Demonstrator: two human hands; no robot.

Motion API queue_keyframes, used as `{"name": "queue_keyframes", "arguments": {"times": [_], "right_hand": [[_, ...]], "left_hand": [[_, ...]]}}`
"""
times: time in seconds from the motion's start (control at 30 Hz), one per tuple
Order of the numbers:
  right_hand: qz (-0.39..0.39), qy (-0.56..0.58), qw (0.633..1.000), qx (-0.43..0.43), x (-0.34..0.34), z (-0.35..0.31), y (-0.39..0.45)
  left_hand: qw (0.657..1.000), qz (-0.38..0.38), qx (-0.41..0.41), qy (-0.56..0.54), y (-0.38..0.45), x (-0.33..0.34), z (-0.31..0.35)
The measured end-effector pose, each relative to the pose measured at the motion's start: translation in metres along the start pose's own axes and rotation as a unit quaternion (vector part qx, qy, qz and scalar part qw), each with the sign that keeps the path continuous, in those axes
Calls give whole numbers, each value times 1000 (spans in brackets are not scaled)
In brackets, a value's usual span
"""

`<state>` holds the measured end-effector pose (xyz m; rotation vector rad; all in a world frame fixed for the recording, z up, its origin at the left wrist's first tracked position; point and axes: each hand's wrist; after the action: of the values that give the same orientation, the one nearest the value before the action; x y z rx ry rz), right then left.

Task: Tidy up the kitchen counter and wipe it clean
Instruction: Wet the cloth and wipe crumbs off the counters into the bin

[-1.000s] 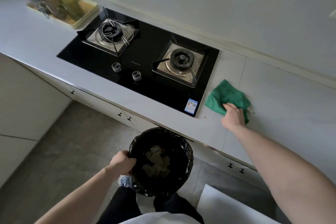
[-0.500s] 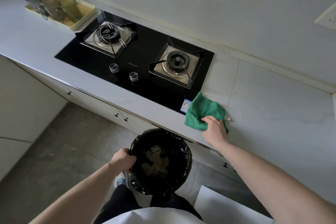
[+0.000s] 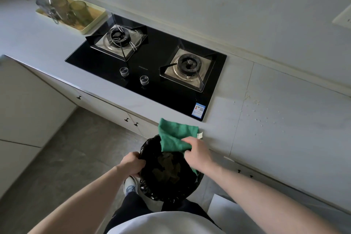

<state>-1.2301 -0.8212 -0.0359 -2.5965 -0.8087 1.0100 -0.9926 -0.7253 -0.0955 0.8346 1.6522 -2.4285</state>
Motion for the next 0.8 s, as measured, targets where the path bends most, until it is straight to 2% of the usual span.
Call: {"name": "queue_keyframes", "arguments": {"times": [0.17, 0.27, 0.37, 0.43, 0.6, 0.7, 0.8], "right_hand": [[155, 111, 982, -14, -72, -10, 16], [236, 102, 966, -18, -111, -4, 27], [278, 72, 958, -17, -130, 6, 40], [273, 44, 961, -17, -131, 12, 53], [195, -64, 978, -34, -104, 21, 96], [116, -111, 987, 3, -81, 21, 117], [53, -193, 979, 22, -57, 20, 120]], "left_hand": [[1000, -6, -4, -9, 0, -1, -2], [1000, -8, -2, -15, 1, -1, 0], [1000, -4, -2, -12, 4, 0, -2], [1000, -6, 0, -6, 4, 0, -2], [1000, -9, 0, -1, 1, 0, -1], [1000, -12, -2, 16, 9, -1, -5], [1000, -9, -4, 26, 15, -1, -8]]}}
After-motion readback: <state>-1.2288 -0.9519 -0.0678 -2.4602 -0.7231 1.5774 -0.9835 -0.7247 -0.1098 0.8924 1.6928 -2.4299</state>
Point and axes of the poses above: each hand's wrist, its own y-axis towards the middle knuckle, its own x-axis out of the palm, z = x × y, and after that the axes turned 9 degrees about y, right-handed
